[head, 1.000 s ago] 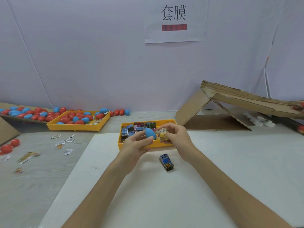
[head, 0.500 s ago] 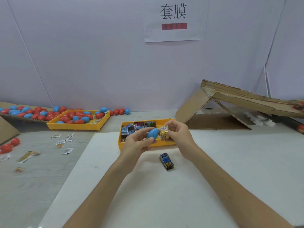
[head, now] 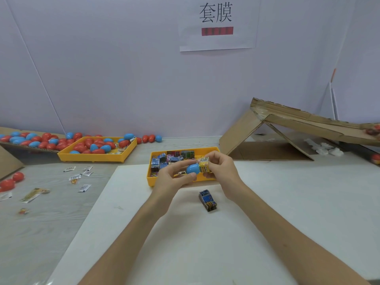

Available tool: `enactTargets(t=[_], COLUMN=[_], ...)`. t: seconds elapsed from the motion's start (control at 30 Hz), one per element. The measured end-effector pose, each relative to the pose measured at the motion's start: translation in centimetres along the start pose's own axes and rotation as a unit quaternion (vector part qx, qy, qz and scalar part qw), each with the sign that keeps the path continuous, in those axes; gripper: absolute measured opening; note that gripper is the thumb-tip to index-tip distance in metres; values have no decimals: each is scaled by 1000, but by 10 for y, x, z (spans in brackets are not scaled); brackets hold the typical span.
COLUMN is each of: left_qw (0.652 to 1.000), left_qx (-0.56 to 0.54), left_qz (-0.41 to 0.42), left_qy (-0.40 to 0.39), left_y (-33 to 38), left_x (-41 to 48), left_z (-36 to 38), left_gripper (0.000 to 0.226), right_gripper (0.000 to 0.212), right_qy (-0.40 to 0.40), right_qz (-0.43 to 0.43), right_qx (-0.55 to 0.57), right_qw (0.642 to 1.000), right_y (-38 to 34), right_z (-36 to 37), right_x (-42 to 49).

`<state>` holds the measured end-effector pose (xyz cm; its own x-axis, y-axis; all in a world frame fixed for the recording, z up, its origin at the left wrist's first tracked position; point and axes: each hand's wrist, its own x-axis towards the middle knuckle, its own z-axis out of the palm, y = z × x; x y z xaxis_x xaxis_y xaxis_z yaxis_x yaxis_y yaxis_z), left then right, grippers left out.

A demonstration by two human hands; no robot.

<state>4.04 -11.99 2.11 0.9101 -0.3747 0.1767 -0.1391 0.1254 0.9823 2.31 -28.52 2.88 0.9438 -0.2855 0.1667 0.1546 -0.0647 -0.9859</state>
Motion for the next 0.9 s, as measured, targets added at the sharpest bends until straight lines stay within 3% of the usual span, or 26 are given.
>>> enactTargets(t=[0.27,0.43,0.9], left_qw=[998,997,991], left_qx=[36,45,-117], left_qz=[13,17,-47], left_qy=[46,57,47], left_y=[-4,-6,-2], left_x=[1,2,4], left_z=[3,2,-6], left_gripper=[18,17,24], right_gripper=[23,14,16], right_qy=[18,1,-120], right_qz=[-25,15,56], right_qx=[-2,0,80], right_qw=[1000,1000,988], right_y=[7,8,0], right_z=[11,13,6], right_x=[-7,-6,-6])
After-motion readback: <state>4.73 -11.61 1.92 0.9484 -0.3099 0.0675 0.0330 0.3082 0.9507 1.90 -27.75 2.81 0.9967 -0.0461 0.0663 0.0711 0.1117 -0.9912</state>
